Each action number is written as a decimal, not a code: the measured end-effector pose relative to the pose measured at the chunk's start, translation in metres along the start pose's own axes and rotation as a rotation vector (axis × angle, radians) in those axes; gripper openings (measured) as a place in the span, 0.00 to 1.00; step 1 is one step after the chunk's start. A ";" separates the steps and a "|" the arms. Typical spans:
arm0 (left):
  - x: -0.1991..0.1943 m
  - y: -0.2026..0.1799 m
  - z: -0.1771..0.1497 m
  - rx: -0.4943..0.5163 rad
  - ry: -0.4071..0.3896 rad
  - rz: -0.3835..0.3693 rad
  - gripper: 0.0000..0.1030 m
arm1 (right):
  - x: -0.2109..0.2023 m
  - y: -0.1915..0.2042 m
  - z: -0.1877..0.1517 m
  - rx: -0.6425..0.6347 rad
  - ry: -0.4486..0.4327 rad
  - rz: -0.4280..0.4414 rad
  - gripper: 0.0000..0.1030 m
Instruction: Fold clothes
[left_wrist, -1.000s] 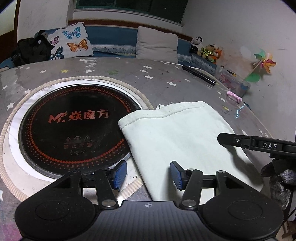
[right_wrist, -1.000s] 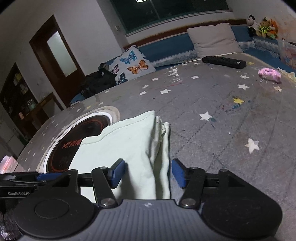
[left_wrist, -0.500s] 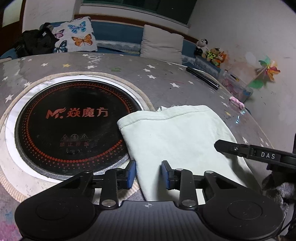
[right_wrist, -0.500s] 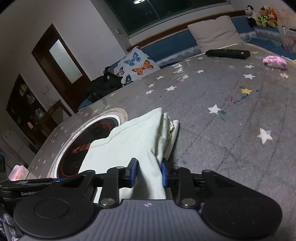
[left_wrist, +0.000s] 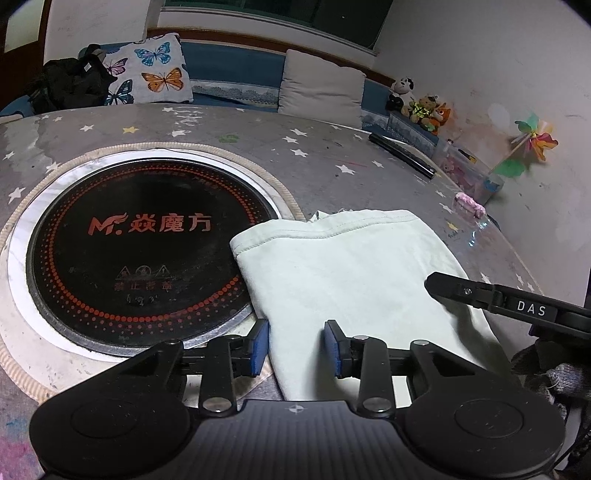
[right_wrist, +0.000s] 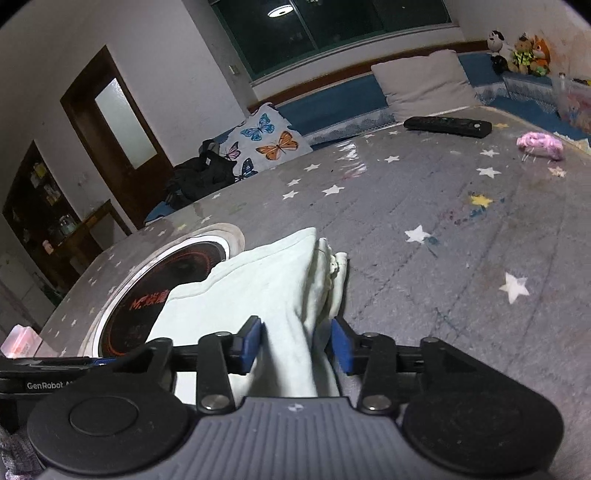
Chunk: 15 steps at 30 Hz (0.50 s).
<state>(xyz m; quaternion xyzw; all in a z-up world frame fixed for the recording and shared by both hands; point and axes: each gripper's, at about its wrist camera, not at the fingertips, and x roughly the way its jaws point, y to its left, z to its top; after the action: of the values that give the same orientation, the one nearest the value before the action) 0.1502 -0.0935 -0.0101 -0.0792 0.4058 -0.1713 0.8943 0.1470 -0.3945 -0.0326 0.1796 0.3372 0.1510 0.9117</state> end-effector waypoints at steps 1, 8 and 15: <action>0.000 0.000 0.000 0.000 0.000 0.000 0.36 | 0.001 0.000 0.000 0.000 -0.001 -0.003 0.45; 0.000 -0.002 0.000 0.003 0.001 -0.005 0.34 | 0.005 0.001 -0.002 0.029 0.019 0.045 0.36; -0.003 -0.008 0.000 0.025 -0.011 -0.022 0.08 | -0.003 0.000 -0.007 0.073 0.002 0.064 0.18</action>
<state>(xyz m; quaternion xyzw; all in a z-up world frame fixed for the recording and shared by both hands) 0.1463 -0.0999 -0.0059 -0.0734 0.3978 -0.1857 0.8955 0.1406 -0.3937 -0.0357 0.2232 0.3373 0.1678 0.8990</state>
